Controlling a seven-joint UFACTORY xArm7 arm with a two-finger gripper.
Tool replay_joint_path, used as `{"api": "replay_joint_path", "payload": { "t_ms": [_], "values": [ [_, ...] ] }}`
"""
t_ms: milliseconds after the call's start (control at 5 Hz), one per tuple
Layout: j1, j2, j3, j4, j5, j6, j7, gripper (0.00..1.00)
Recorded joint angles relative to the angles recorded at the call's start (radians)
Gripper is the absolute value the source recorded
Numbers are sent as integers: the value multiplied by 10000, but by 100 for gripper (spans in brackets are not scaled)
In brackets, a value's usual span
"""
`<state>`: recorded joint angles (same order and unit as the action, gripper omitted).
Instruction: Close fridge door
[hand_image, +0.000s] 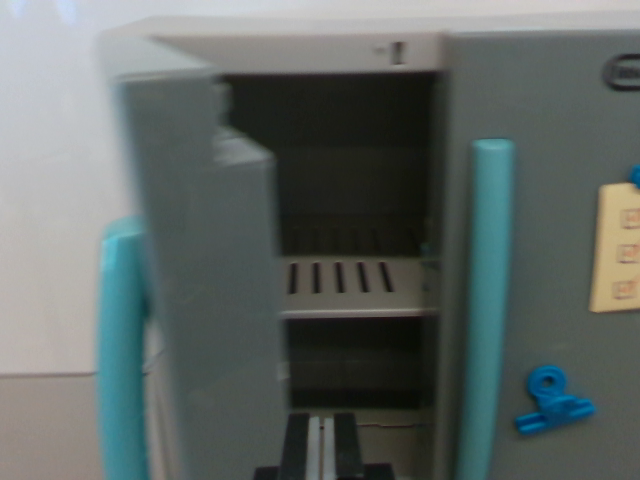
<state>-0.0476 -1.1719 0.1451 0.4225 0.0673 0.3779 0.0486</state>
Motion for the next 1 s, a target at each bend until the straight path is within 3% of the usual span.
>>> {"api": "replay_joint_path", "payload": {
  "t_ms": [200,400,600,800,1000],
  "values": [
    [0,25,416,0,0,0,0,100],
    [0,25,416,0,0,0,0,100],
    [0,98,835,0,0,0,0,100],
    [0,98,835,0,0,0,0,100],
    [0,246,1252,5,0,0,0,100]
  ]
}}
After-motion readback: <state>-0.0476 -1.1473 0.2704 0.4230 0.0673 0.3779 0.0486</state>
